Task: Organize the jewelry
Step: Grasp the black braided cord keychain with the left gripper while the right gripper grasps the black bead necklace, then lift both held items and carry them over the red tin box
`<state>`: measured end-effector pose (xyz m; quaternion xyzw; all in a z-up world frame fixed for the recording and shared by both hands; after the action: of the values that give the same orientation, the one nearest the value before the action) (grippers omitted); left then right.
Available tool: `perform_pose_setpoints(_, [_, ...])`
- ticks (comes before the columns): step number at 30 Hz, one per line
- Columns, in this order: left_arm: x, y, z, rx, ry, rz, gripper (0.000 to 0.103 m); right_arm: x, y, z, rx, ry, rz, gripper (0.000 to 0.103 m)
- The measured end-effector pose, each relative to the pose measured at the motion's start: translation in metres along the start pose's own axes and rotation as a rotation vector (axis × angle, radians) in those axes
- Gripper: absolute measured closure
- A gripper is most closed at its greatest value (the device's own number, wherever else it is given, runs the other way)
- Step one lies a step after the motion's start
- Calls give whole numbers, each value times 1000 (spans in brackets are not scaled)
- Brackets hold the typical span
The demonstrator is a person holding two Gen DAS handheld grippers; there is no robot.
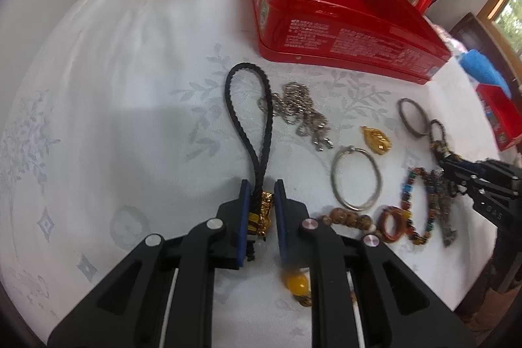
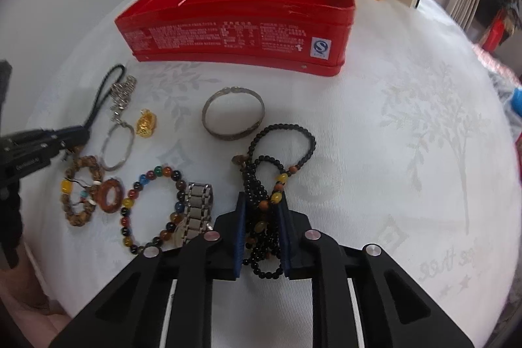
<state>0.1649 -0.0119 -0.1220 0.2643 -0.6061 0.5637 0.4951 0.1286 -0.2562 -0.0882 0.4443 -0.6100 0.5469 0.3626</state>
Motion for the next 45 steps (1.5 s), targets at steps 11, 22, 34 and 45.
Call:
perform_pose_setpoints(11, [38,-2,6,23,72,89,100,52,0,11,-117,-242,77,88])
perform_pose_setpoints(22, [88,-21,22,-7,109,207,100,92,-31,15,-133,-325,185,88])
perform_pose_setpoints(34, [119,-99,55,-74,119,308,100,140,-97,7,-118,-366,336,88])
perform_pose_setpoints(45, [111,-175,71,-81,141,358,100,171,-179,-10,-101,-433,481,88])
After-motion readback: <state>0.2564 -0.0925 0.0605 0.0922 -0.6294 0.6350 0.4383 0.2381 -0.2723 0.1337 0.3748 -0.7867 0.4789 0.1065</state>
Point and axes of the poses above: each gripper's, at about its wrist camera, not at the fingertips, and x roughly against the way its jaws point, z to its right, y to its underside, the point moved 8 cm from there along -x, roughly the way its jaws point, and after that the axes turned 8 degrees about -x, right-handed, at the moved point
